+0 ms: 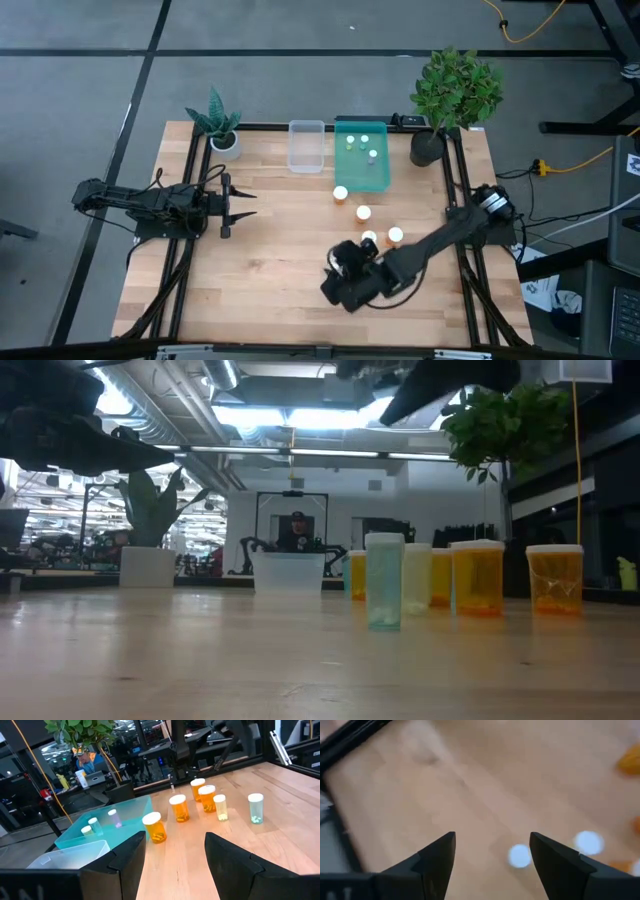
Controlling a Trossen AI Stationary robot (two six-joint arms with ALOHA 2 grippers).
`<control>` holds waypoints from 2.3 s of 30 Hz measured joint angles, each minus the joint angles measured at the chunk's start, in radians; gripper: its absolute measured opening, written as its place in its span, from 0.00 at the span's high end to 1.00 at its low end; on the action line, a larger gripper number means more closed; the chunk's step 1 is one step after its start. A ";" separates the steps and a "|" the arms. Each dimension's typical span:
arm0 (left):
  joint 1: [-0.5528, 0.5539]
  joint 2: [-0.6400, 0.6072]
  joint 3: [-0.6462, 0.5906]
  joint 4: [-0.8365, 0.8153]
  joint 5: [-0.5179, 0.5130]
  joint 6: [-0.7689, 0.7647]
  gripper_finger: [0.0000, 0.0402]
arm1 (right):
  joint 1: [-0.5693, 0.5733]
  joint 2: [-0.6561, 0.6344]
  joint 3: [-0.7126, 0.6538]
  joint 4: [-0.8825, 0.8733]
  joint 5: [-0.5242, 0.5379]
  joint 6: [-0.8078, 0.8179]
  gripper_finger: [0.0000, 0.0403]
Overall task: Pick and place medicine bottles into bin by pill shape (circle, oval)
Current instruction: Put the blue tablet bottle into the blue bin
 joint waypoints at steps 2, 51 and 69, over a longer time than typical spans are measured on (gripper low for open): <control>0.000 0.000 0.000 0.000 0.000 0.000 0.51 | -0.024 -0.005 0.000 0.027 -0.077 -0.002 0.37; 0.000 0.000 0.000 0.000 0.000 0.000 0.51 | -0.167 0.176 -0.002 -0.044 -0.390 0.235 0.38; 0.000 0.000 0.000 0.000 0.000 0.000 0.51 | -0.190 0.177 -0.002 -0.045 -0.466 0.231 0.59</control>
